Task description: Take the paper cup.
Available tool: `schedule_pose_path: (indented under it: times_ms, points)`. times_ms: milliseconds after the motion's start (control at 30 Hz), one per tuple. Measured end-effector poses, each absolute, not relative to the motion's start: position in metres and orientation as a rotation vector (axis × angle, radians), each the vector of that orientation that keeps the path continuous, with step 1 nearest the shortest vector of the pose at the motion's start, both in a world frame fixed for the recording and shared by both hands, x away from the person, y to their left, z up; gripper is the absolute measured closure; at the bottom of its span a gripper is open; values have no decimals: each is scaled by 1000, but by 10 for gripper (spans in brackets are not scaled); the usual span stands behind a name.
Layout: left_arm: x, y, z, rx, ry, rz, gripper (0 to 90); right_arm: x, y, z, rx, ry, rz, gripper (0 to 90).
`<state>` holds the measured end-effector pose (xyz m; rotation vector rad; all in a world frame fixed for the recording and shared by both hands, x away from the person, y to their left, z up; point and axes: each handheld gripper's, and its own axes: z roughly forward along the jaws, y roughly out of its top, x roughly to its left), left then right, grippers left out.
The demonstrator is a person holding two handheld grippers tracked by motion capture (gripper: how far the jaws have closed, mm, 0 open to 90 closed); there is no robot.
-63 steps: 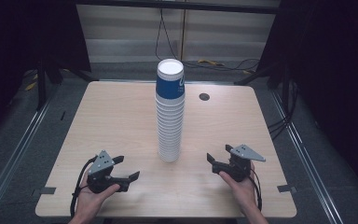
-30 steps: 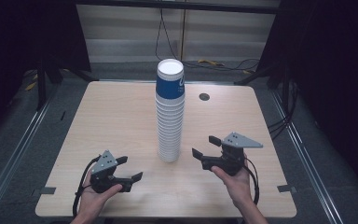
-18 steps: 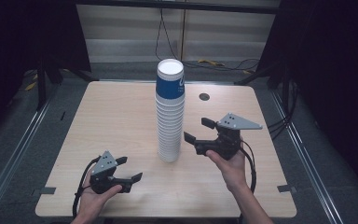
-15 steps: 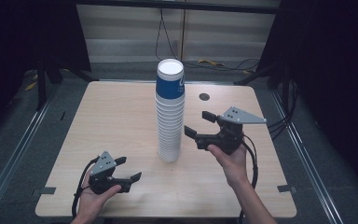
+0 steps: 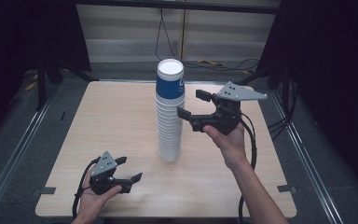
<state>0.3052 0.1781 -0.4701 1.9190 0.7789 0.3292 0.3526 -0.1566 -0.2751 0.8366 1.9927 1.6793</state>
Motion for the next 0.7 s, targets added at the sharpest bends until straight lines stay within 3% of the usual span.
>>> schedule_pose_path:
  times_ms: [700]
  points:
    - [308,178,-472,1943,782,345,168,382,-130,-235,767,1958,1676,141]
